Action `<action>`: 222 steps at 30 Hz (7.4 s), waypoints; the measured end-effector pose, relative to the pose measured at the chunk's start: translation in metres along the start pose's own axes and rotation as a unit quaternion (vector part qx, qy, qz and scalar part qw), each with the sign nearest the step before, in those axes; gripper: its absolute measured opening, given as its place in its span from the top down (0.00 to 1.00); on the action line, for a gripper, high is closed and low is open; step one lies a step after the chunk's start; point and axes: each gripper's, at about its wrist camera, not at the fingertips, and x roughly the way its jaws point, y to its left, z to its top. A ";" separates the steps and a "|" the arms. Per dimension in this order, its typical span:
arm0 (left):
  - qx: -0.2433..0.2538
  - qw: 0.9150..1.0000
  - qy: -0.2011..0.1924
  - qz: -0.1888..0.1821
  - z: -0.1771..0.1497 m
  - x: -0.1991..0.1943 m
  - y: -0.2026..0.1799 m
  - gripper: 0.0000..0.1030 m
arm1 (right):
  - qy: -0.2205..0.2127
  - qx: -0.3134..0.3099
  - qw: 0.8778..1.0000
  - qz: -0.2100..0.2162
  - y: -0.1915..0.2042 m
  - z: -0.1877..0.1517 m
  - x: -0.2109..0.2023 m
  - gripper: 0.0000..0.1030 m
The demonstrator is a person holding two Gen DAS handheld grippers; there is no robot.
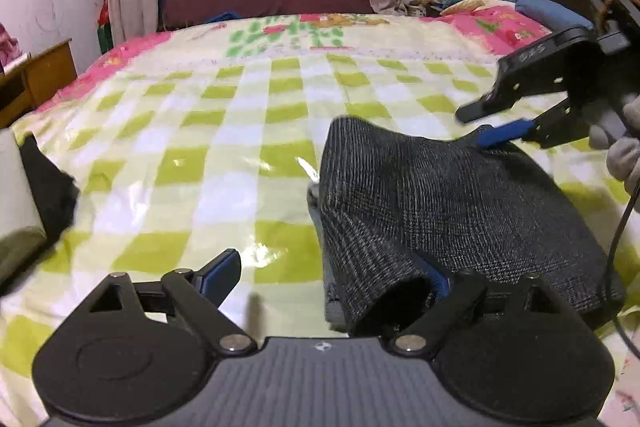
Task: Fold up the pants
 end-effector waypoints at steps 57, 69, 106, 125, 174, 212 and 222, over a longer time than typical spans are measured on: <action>0.136 0.990 -0.004 0.045 -0.058 -0.073 -0.103 0.00 | -0.046 -0.104 0.981 -0.159 0.013 -0.207 -0.137 0.58; 0.118 0.992 0.011 0.041 -0.067 -0.062 -0.100 0.00 | -0.053 -0.142 0.970 -0.189 0.022 -0.217 -0.133 0.58; 0.052 0.999 0.006 0.007 -0.061 -0.061 -0.084 0.00 | -0.050 -0.187 0.962 -0.193 0.051 -0.229 -0.122 0.55; 0.019 1.000 0.019 0.001 -0.059 -0.059 -0.073 0.00 | -0.048 -0.185 0.963 -0.189 0.059 -0.232 -0.119 0.52; 0.025 0.998 0.049 0.008 -0.061 -0.052 -0.073 0.00 | -0.037 -0.180 0.965 -0.189 0.055 -0.234 -0.113 0.52; 0.023 0.998 0.055 0.013 -0.059 -0.052 -0.075 0.00 | -0.035 -0.176 0.965 -0.189 0.056 -0.234 -0.113 0.52; 0.022 0.998 0.056 0.012 -0.059 -0.052 -0.074 0.00 | -0.035 -0.176 0.965 -0.188 0.056 -0.234 -0.113 0.52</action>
